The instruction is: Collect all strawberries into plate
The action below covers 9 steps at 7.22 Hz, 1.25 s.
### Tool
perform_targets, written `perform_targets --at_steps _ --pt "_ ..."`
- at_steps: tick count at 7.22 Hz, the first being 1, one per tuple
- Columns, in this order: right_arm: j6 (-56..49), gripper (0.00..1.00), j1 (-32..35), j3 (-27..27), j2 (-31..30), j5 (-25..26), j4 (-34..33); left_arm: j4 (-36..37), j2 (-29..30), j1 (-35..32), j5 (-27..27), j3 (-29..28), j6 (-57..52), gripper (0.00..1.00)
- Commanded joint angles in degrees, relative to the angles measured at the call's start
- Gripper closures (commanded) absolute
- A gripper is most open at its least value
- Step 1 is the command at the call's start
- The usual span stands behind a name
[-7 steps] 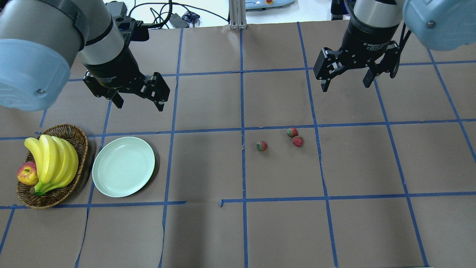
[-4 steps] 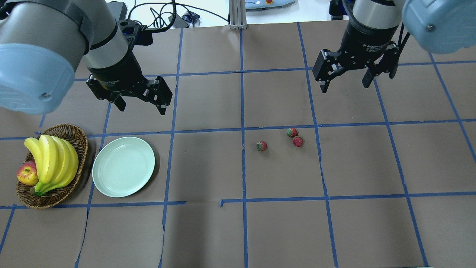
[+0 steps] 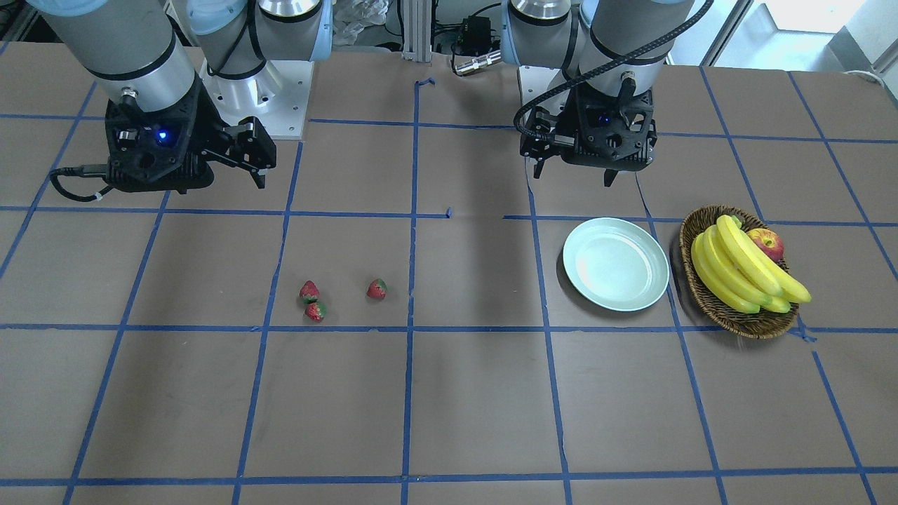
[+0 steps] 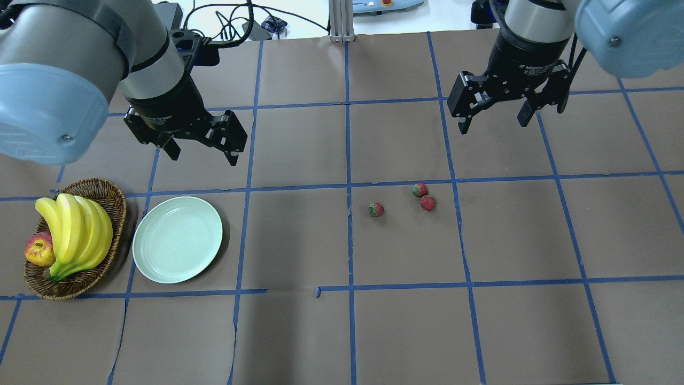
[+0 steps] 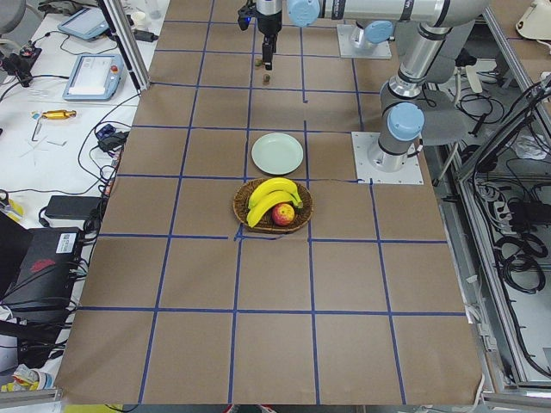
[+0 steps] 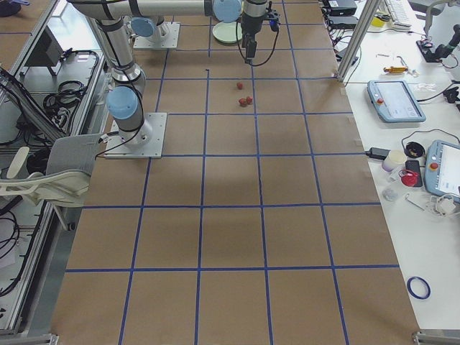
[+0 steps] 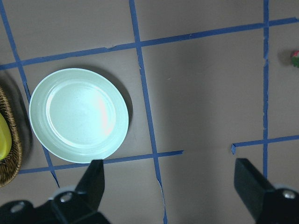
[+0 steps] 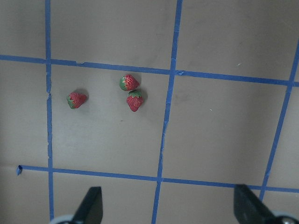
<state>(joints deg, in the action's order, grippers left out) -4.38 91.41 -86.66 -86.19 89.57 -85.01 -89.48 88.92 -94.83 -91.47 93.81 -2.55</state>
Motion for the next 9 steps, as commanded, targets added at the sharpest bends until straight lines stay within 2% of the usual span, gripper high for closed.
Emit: perform_targets --at_steps 1,4,7,9 --pt "0.1 0.0 0.0 0.0 1.3 0.0 -1.2 0.0 0.0 0.0 0.2 0.1 0.0 0.0" --pt "0.2 0.0 0.0 -0.1 1.9 -0.1 -2.9 -0.1 0.1 0.0 -0.1 0.2 0.0 0.0" --pt "0.9 0.0 0.8 -3.0 3.9 -0.1 -3.5 -0.1 0.1 0.0 0.0 0.6 0.1 0.0" --pt "2.1 0.0 2.6 -6.0 6.7 -3.5 -10.4 0.0 0.0 0.0 -0.1 1.3 0.0 0.0"
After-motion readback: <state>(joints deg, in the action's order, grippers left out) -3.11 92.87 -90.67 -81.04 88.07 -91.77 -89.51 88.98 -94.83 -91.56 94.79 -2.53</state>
